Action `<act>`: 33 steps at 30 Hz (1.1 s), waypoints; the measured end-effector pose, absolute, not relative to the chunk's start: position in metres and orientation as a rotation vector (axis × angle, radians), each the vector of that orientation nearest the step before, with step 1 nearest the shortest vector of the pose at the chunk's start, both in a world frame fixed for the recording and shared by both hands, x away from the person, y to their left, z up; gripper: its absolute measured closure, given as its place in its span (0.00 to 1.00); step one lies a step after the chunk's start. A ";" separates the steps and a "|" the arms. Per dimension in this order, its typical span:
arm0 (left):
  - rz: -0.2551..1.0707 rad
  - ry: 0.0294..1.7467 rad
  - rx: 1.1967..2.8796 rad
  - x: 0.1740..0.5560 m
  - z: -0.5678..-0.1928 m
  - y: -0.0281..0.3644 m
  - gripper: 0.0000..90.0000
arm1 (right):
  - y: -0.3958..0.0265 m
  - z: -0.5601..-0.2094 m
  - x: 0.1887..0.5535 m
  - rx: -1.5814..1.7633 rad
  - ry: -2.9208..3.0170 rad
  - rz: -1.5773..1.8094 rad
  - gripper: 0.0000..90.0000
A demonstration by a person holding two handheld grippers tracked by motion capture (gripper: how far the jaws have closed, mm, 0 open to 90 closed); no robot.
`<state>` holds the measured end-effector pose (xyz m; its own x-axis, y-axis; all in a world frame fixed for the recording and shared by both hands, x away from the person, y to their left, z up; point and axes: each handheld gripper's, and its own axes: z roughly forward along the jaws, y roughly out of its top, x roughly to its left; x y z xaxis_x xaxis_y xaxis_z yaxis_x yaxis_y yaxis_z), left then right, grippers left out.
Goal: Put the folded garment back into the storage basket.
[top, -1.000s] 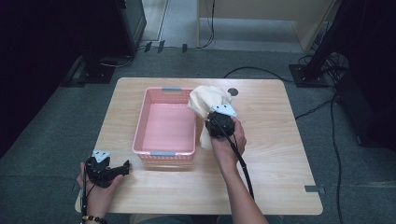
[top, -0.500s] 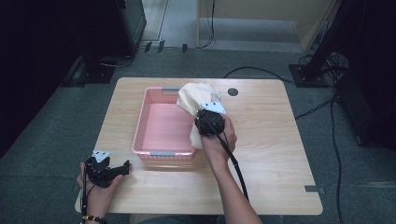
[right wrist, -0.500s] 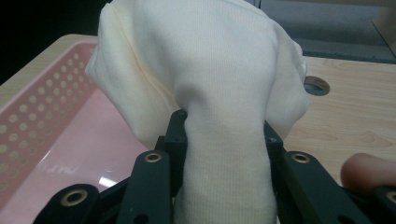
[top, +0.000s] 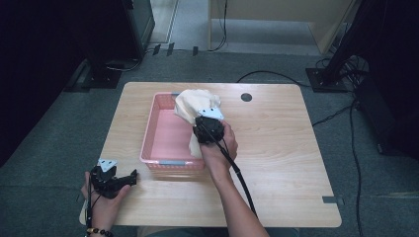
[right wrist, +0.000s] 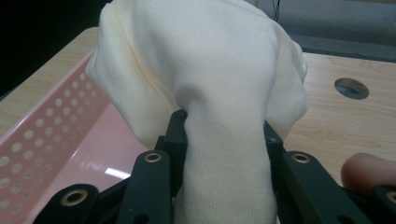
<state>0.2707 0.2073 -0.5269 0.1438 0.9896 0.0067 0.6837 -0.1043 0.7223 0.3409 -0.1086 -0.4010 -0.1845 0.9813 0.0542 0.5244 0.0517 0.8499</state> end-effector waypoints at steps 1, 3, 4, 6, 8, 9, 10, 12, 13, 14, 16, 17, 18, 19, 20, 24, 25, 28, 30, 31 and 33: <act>0.689 1.599 1.853 0.271 -0.527 0.207 0.00 | -0.107 -0.401 0.341 1.509 1.770 1.040 0.75; 0.690 1.599 1.853 0.271 -0.527 0.207 0.00 | -0.103 -0.402 0.342 1.507 1.778 1.037 0.75; 0.690 1.599 1.853 0.271 -0.527 0.207 0.00 | -0.101 -0.403 0.342 1.508 1.783 1.037 0.75; 0.689 1.599 1.852 0.271 -0.527 0.207 0.00 | -0.099 -0.404 0.343 1.506 1.789 1.037 0.75; 0.690 1.599 1.852 0.271 -0.527 0.207 0.00 | -0.096 -0.405 0.344 1.505 1.794 1.038 0.75; 0.690 1.599 1.852 0.271 -0.527 0.207 0.00 | -0.094 -0.406 0.344 1.503 1.796 1.038 0.75; 0.689 1.599 1.853 0.271 -0.527 0.207 0.00 | -0.094 -0.406 0.344 1.503 1.796 1.038 0.75; 0.689 1.599 1.853 0.271 -0.527 0.207 0.00 | -0.089 -0.408 0.345 1.505 1.805 1.041 0.75; 0.689 1.599 1.853 0.271 -0.527 0.207 0.00 | -0.087 -0.409 0.345 1.510 1.807 1.041 0.75; 0.689 1.599 1.852 0.271 -0.527 0.207 0.00 | -0.086 -0.409 0.346 1.506 1.811 1.040 0.75; 0.689 1.599 1.853 0.271 -0.527 0.207 0.00 | -0.082 -0.410 0.347 1.506 1.818 1.041 0.75; 0.689 1.599 1.853 0.271 -0.527 0.207 0.00 | -0.081 -0.410 0.347 1.501 1.820 1.042 0.75; 0.690 1.598 1.853 0.271 -0.527 0.207 0.00 | -0.079 -0.410 0.347 1.503 1.824 1.044 0.75; 0.690 1.599 1.853 0.271 -0.527 0.207 0.00 | -0.077 -0.410 0.348 1.501 1.826 1.043 0.75; 0.690 1.599 1.853 0.271 -0.527 0.207 0.00 | -0.075 -0.410 0.348 1.499 1.829 1.045 0.75; 0.689 1.599 1.853 0.271 -0.527 0.207 0.00 | -0.069 -0.411 0.349 1.497 1.838 1.043 0.75; 0.690 1.599 1.853 0.271 -0.527 0.207 0.00 | -0.067 -0.412 0.349 1.500 1.842 1.042 0.75; 0.690 1.599 1.853 0.271 -0.527 0.207 0.00 | -0.062 -0.415 0.352 1.504 1.848 1.046 0.75; 0.690 1.599 1.853 0.271 -0.527 0.207 0.00 | -0.060 -0.416 0.354 1.516 1.846 1.053 0.75; 0.690 1.598 1.854 0.271 -0.527 0.207 0.00 | -0.060 -0.416 0.354 1.516 1.846 1.053 0.75; 0.690 1.599 1.853 0.271 -0.527 0.207 0.00 | -0.057 -0.418 0.356 1.520 1.848 1.052 0.75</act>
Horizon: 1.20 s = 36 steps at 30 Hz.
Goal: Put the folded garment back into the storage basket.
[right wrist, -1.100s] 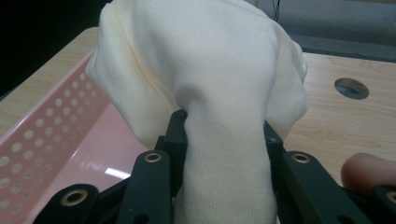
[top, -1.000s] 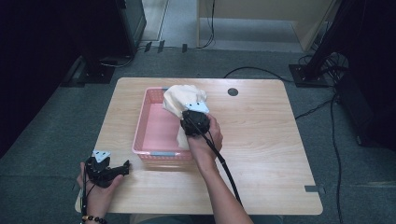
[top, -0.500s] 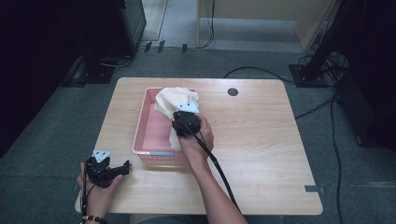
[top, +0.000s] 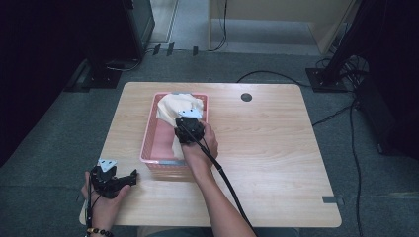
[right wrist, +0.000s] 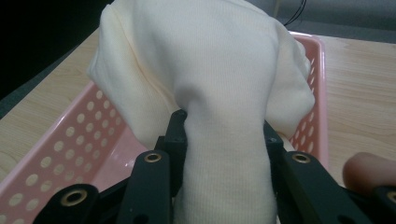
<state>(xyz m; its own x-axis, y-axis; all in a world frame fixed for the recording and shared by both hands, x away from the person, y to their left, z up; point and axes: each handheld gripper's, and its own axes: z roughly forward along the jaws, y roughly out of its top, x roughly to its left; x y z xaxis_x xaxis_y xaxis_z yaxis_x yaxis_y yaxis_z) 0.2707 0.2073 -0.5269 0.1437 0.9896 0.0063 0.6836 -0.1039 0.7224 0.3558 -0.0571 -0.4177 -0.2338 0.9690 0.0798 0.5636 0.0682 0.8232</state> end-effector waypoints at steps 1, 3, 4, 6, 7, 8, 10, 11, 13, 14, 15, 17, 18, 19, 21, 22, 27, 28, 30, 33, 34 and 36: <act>0.690 1.599 1.852 0.271 -0.527 0.207 0.00 | -0.055 -0.420 0.358 1.522 1.853 1.047 0.75; 0.690 1.599 1.852 0.271 -0.527 0.207 0.00 | -0.052 -0.422 0.359 1.532 1.855 1.049 0.74; 0.690 1.599 1.852 0.271 -0.527 0.207 0.00 | -0.052 -0.422 0.359 1.532 1.855 1.049 0.74; 0.690 1.599 1.852 0.271 -0.527 0.207 0.00 | -0.049 -0.425 0.362 1.544 1.857 1.061 0.74; 0.690 1.598 1.853 0.271 -0.527 0.207 0.00 | -0.047 -0.426 0.362 1.551 1.858 1.065 0.74; 0.690 1.598 1.853 0.271 -0.527 0.207 0.00 | -0.047 -0.426 0.362 1.551 1.858 1.065 0.74; 0.690 1.598 1.853 0.271 -0.527 0.207 0.00 | -0.045 -0.428 0.364 1.554 1.860 1.062 0.74; 0.689 1.598 1.853 0.271 -0.527 0.207 0.00 | -0.043 -0.430 0.365 1.565 1.862 1.068 0.74; 0.690 1.599 1.853 0.271 -0.527 0.207 0.00 | -0.042 -0.431 0.367 1.572 1.866 1.072 0.74; 0.690 1.599 1.853 0.271 -0.527 0.207 0.00 | -0.042 -0.431 0.367 1.572 1.866 1.072 0.74; 0.690 1.599 1.853 0.271 -0.527 0.207 0.00 | -0.039 -0.432 0.367 1.582 1.867 1.087 0.74; 0.690 1.599 1.853 0.271 -0.527 0.207 0.00 | -0.038 -0.433 0.367 1.585 1.871 1.091 0.74; 0.690 1.599 1.853 0.271 -0.527 0.207 0.00 | -0.036 -0.433 0.367 1.582 1.874 1.089 0.74; 0.690 1.599 1.852 0.271 -0.527 0.207 0.00 | -0.035 -0.433 0.368 1.580 1.875 1.090 0.74; 0.690 1.599 1.853 0.271 -0.527 0.207 0.00 | -0.033 -0.434 0.368 1.585 1.875 1.097 0.74; 0.689 1.599 1.853 0.271 -0.527 0.207 0.00 | -0.033 -0.435 0.369 1.594 1.873 1.098 0.74; 0.690 1.599 1.853 0.271 -0.527 0.207 0.00 | -0.033 -0.436 0.371 1.627 1.861 1.126 0.74; 0.690 1.599 1.852 0.271 -0.527 0.207 0.00 | -0.033 -0.436 0.372 1.638 1.856 1.138 0.74; 0.690 1.599 1.853 0.271 -0.527 0.207 0.00 | -0.034 -0.436 0.373 1.669 1.848 1.164 0.74; 0.690 1.599 1.853 0.271 -0.527 0.207 0.00 | -0.033 -0.439 0.376 1.683 1.842 1.149 0.74; 0.690 1.598 1.852 0.271 -0.527 0.207 0.00 | -0.034 -0.441 0.377 1.694 1.843 1.139 0.74; 0.690 1.598 1.853 0.271 -0.527 0.207 0.00 | -0.034 -0.444 0.379 1.703 1.849 1.125 0.74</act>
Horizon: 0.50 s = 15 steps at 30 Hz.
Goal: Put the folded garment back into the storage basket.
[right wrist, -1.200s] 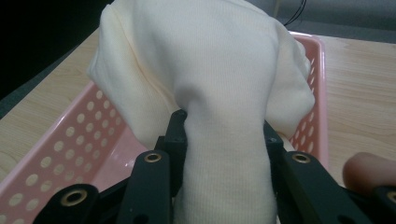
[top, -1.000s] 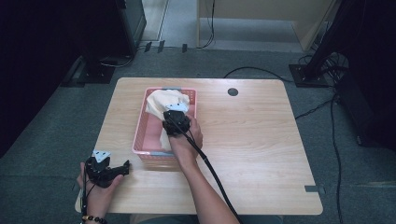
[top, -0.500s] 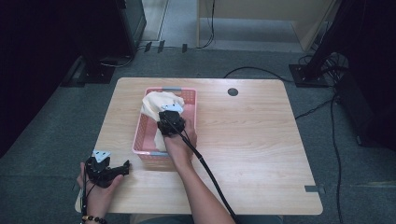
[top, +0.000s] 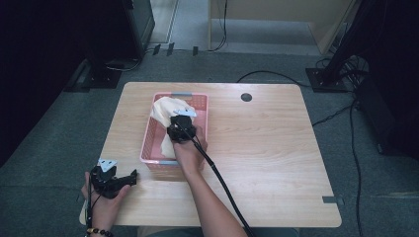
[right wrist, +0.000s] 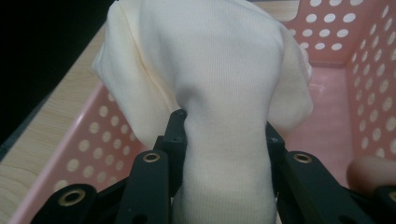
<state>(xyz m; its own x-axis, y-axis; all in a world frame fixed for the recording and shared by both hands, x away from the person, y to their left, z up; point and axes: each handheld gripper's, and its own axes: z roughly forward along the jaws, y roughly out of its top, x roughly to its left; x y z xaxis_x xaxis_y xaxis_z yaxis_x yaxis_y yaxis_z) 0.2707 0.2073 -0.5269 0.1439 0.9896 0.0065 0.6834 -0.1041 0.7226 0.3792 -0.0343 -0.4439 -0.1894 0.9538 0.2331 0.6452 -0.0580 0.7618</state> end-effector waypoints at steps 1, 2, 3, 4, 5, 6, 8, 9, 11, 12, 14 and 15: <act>0.690 1.598 1.853 0.271 -0.527 0.207 0.00 | -0.034 -0.445 0.381 1.719 1.849 1.108 0.74; 0.690 1.598 1.852 0.271 -0.527 0.207 0.00 | -0.035 -0.445 0.381 1.729 1.847 1.106 0.74; 0.690 1.598 1.853 0.271 -0.527 0.207 0.00 | -0.035 -0.445 0.382 1.734 1.844 1.099 0.74; 0.690 1.598 1.853 0.271 -0.527 0.207 0.00 | -0.035 -0.445 0.383 1.732 1.842 1.087 0.74; 0.690 1.598 1.852 0.271 -0.527 0.207 0.00 | -0.035 -0.445 0.384 1.732 1.840 1.071 0.74; 0.690 1.598 1.853 0.271 -0.527 0.207 0.00 | -0.036 -0.446 0.385 1.741 1.838 1.064 0.73; 0.690 1.598 1.853 0.271 -0.527 0.207 0.00 | -0.038 -0.447 0.387 1.766 1.838 1.068 0.73; 0.690 1.598 1.852 0.271 -0.527 0.207 0.00 | -0.039 -0.448 0.388 1.777 1.840 1.072 0.73; 0.690 1.598 1.853 0.271 -0.527 0.207 0.00 | -0.039 -0.449 0.388 1.784 1.842 1.071 0.72; 0.690 1.598 1.853 0.271 -0.527 0.207 0.00 | -0.039 -0.449 0.389 1.783 1.843 1.072 0.72; 0.690 1.598 1.852 0.271 -0.527 0.207 0.00 | -0.040 -0.450 0.389 1.785 1.846 1.074 0.72; 0.690 1.598 1.853 0.271 -0.527 0.207 0.00 | -0.040 -0.450 0.390 1.790 1.848 1.073 0.71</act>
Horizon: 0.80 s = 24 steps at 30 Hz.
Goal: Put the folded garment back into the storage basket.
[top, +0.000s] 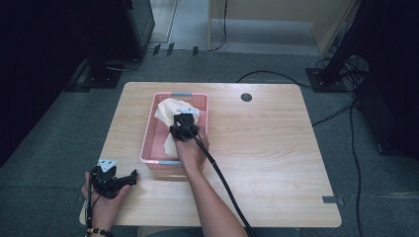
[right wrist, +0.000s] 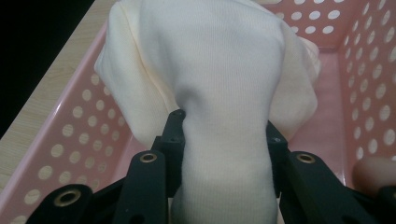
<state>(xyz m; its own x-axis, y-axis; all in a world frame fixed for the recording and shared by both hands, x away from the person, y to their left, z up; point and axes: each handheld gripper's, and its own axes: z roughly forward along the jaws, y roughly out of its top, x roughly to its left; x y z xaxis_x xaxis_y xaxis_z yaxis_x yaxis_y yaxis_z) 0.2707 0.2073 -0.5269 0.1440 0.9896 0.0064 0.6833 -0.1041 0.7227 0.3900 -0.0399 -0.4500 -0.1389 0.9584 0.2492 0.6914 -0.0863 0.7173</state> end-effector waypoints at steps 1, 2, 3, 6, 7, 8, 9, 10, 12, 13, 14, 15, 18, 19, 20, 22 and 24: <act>0.690 1.598 1.852 0.271 -0.527 0.207 0.00 | -0.040 -0.450 0.390 1.787 1.852 1.075 0.71; 0.690 1.598 1.852 0.271 -0.527 0.207 0.00 | -0.041 -0.451 0.391 1.790 1.854 1.074 0.71; 0.690 1.598 1.852 0.271 -0.527 0.207 0.00 | -0.041 -0.451 0.392 1.799 1.859 1.073 0.71; 0.690 1.598 1.852 0.271 -0.527 0.207 0.00 | -0.042 -0.453 0.394 1.808 1.875 1.067 0.70; 0.690 1.598 1.852 0.271 -0.527 0.207 0.00 | -0.042 -0.453 0.395 1.808 1.882 1.066 0.70; 0.690 1.598 1.853 0.271 -0.527 0.207 0.00 | -0.043 -0.454 0.396 1.816 1.890 1.062 0.70; 0.690 1.598 1.853 0.271 -0.527 0.207 0.00 | -0.043 -0.454 0.397 1.821 1.897 1.059 0.70; 0.690 1.598 1.853 0.271 -0.527 0.207 0.00 | -0.043 -0.455 0.397 1.826 1.899 1.057 0.70; 0.690 1.598 1.853 0.271 -0.527 0.207 0.00 | -0.043 -0.455 0.397 1.826 1.901 1.054 0.70; 0.690 1.598 1.853 0.271 -0.527 0.207 0.00 | -0.043 -0.455 0.398 1.828 1.901 1.053 0.70; 0.690 1.598 1.853 0.271 -0.527 0.207 0.00 | -0.042 -0.455 0.398 1.832 1.902 1.048 0.68; 0.690 1.598 1.853 0.271 -0.527 0.207 0.00 | -0.042 -0.456 0.398 1.829 1.904 1.042 0.67; 0.690 1.598 1.852 0.271 -0.527 0.207 0.00 | -0.042 -0.457 0.400 1.836 1.924 1.026 0.66; 0.690 1.598 1.852 0.271 -0.527 0.207 0.00 | -0.042 -0.457 0.400 1.836 1.924 1.026 0.66; 0.690 1.598 1.852 0.271 -0.527 0.207 0.00 | -0.041 -0.457 0.400 1.840 1.928 1.024 0.65; 0.690 1.598 1.852 0.271 -0.527 0.207 0.00 | -0.042 -0.458 0.402 1.836 1.949 1.037 0.58; 0.690 1.598 1.852 0.271 -0.527 0.207 0.00 | -0.041 -0.458 0.402 1.834 1.958 1.045 0.55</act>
<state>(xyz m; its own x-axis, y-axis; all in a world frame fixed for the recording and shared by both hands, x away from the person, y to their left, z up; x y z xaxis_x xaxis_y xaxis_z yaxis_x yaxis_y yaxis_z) 0.2707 0.2073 -0.5269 0.1440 0.9896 0.0061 0.6833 -0.1039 0.7227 0.4019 -0.0413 -0.4582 -0.1683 0.9458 0.2778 0.7573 -0.0563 0.6506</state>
